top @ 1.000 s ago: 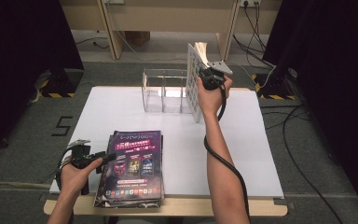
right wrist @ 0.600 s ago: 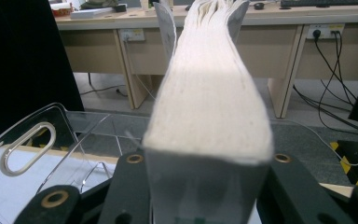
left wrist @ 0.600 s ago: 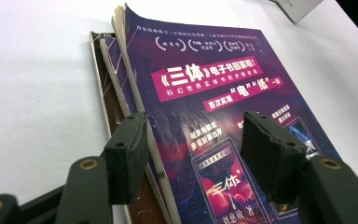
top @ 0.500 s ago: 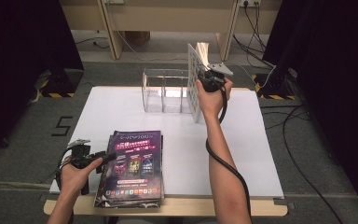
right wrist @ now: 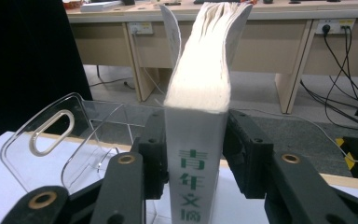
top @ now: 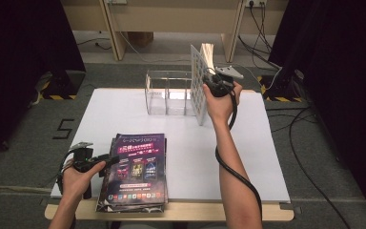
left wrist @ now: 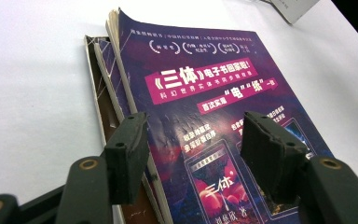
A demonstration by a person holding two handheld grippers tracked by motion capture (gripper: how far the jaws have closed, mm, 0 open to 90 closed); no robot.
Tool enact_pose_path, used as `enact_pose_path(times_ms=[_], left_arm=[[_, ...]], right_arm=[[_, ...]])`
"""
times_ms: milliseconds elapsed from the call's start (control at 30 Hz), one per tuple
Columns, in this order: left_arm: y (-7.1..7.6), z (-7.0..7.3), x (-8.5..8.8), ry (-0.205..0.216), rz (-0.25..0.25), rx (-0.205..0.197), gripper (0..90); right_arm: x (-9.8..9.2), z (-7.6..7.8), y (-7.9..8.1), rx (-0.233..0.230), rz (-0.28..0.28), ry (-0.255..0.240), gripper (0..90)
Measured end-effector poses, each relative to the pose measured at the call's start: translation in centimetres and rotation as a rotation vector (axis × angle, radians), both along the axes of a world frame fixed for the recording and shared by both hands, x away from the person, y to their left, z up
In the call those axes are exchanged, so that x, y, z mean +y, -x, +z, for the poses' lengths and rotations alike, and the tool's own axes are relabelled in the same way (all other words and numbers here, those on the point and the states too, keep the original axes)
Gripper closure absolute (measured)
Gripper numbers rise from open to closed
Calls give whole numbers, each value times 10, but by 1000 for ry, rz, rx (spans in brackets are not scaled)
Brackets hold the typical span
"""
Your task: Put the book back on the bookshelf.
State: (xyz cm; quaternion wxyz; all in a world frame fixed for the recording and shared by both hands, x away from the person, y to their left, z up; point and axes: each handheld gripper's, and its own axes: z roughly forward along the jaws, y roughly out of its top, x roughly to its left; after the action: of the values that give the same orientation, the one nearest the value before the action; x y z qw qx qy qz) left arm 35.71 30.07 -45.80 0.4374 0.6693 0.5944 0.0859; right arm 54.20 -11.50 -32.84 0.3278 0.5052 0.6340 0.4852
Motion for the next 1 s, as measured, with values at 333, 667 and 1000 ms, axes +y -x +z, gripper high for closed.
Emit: enact_pose_path(times_ms=[333, 667, 1000], left_arm=[[0, 0, -3, -5, -6, 2, 408], [0, 0, -5, -17, -6, 5, 411], [0, -1, -7, -27, -11, 11, 409]], right_arm=[[-5, 1, 15, 10, 21, -7, 609], [-11, 2, 25, 24, 35, -17, 605], [-14, 3, 39, 53, 66, -7, 594]])
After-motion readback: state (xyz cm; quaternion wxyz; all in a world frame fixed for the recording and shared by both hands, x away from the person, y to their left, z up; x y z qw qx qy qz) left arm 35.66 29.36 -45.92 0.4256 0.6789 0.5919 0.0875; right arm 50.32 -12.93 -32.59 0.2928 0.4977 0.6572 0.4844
